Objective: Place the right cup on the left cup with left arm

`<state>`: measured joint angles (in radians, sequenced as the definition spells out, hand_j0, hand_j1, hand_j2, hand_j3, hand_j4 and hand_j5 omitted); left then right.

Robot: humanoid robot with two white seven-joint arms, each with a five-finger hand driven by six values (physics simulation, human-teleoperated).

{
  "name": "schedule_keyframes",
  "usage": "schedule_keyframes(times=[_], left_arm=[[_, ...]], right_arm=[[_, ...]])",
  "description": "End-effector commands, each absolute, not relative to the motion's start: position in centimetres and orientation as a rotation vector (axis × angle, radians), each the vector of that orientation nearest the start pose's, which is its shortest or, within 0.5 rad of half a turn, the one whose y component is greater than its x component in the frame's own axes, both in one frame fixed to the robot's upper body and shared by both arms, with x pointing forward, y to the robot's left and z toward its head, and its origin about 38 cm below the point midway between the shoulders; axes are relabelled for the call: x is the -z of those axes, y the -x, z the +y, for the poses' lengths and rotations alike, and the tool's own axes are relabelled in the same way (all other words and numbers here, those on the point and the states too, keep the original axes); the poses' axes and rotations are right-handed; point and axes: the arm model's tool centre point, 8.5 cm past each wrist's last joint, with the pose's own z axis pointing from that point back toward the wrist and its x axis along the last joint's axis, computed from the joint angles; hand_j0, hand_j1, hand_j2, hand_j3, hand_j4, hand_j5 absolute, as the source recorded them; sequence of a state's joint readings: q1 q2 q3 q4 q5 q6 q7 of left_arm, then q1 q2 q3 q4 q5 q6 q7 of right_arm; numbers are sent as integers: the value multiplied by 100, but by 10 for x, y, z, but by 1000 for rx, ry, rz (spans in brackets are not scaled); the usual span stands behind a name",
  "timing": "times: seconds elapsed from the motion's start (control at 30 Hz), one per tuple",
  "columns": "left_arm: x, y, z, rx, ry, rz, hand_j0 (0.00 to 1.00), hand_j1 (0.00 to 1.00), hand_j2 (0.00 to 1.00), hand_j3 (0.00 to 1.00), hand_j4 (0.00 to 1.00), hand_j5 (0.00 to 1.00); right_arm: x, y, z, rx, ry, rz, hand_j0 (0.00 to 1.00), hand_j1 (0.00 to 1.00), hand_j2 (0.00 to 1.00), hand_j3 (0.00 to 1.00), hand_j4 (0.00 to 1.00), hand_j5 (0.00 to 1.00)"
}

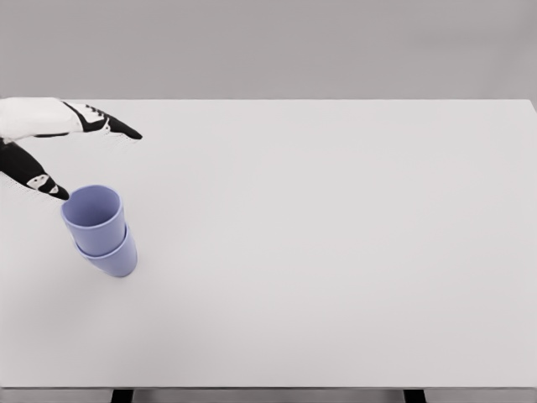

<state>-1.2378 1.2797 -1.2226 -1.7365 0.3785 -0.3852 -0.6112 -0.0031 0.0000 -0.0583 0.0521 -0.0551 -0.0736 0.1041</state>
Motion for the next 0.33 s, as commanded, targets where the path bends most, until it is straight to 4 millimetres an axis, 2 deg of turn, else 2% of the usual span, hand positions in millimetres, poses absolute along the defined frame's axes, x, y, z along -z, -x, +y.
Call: schedule_keyframes(times=[0.0,0.07,0.2,0.3], left_arm=[[-363,-391,306,1929,-68,-1470,100,100,100,100,100,100],[-370,-393,296,1938,-62,-1509,100,100,100,100,100,100],[-359,-398,265,1973,33,-1544,100,100,100,100,100,100],[-359,-399,260,1978,45,-1551,100,100,100,100,100,100]], right_arm=[[261,8,-263,111,-13,-35,100,100,100,100,100,100],[261,8,-263,111,-13,-35,100,100,100,100,100,100],[261,8,-263,111,-13,-35,100,100,100,100,100,100],[261,8,-263,109,-13,-35,100,100,100,100,100,100]])
